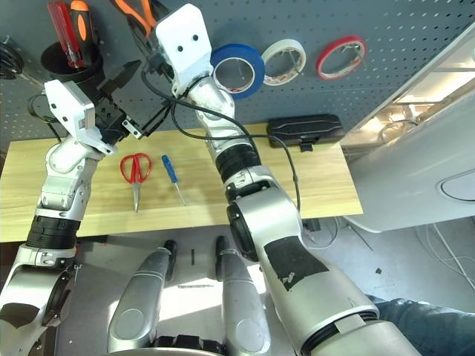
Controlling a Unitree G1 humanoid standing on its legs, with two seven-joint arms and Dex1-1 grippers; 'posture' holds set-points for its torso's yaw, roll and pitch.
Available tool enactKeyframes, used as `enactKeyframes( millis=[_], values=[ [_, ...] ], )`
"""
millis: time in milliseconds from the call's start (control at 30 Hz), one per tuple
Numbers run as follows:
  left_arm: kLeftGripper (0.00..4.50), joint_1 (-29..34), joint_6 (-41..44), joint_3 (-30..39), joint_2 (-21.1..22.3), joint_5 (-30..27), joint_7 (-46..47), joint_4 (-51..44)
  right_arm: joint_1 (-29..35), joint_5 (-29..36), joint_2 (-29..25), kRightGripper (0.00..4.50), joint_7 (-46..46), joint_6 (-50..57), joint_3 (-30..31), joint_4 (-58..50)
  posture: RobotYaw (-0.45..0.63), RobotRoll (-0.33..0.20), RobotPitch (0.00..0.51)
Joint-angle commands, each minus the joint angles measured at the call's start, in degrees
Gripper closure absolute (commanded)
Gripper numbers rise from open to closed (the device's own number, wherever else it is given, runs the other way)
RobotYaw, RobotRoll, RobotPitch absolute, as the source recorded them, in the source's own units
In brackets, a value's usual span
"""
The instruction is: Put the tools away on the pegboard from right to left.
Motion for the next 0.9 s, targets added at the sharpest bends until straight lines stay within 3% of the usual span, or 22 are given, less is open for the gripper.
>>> enactKeyframes(
  millis=[33, 267, 467, 733, 800, 900],
  values=[
    [0.00, 1.07, 1.47, 0.18, 0.66, -0.05, -0.53, -0.30, 9.00, 2.63, -2.59, 0.04, 3.55, 7.49, 0.69, -18.38, 0.17, 0.000, 0.377],
    [0.00, 1.22, 9.78, -1.10, 1.48, -1.02, -2.03, -1.32, 23.81, 9.02, -9.43, 0.04, 7.91, 30.94, -0.13, -48.98, 0.15, 0.000, 0.384],
    [0.00, 1.74, 13.90, -3.47, 2.06, 0.48, -3.82, -0.11, 32.11, 14.35, -14.14, 0.04, 9.15, 47.81, -0.23, -66.25, 0.12, 0.000, 0.383],
    [0.00, 2.91, 16.38, -9.84, 3.83, 9.93, -3.77, 10.09, 43.36, 16.25, -17.10, 0.04, 11.36, 55.66, 0.72, -68.42, 0.11, 0.000, 0.377],
    [0.00, 2.74, 18.45, -10.58, 3.70, 12.12, -2.10, 13.78, 45.95, 19.83, -16.30, 0.04, 11.74, 62.40, 0.11, -66.68, 0.10, 0.000, 0.376],
    [0.00, 1.51, 14.71, -10.62, 2.60, 15.05, 1.52, 18.37, 48.18, 23.31, -16.45, 0.04, 12.28, 68.99, -1.60, -64.23, 0.11, 0.000, 0.376]
  ],
)
